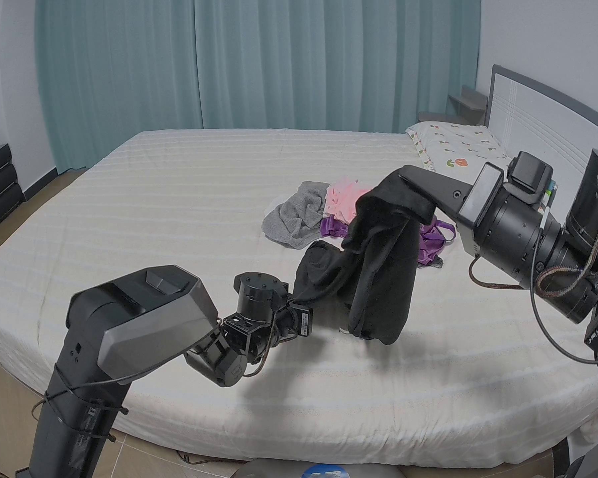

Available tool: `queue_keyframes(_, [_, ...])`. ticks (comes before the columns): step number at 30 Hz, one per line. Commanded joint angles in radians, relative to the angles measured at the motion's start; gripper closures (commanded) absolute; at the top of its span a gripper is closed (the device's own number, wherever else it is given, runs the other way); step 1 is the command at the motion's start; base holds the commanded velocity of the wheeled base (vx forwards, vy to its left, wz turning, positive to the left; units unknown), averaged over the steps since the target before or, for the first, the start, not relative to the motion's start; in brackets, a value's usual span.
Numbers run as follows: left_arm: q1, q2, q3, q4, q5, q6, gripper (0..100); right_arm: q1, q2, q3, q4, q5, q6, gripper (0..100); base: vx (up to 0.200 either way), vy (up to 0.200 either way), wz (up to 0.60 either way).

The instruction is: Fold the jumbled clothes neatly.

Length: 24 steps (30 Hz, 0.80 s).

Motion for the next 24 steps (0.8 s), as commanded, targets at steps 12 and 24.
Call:
queue_keyframes(12, [0.096,-0.601,0.323,-0.029,0.092,-0.161,100,-0.288,0.189,-0.163,-0.046,-0.077,-0.005,100,0.000,0.000,0.00])
queue_keyframes(24, [0.103,-0.733,0.379,-0.018,0.112,-0.162,100,-0.305,0.169,-0.158,-0.045,-0.094,-0.043,100,0.000,0.000,0.00])
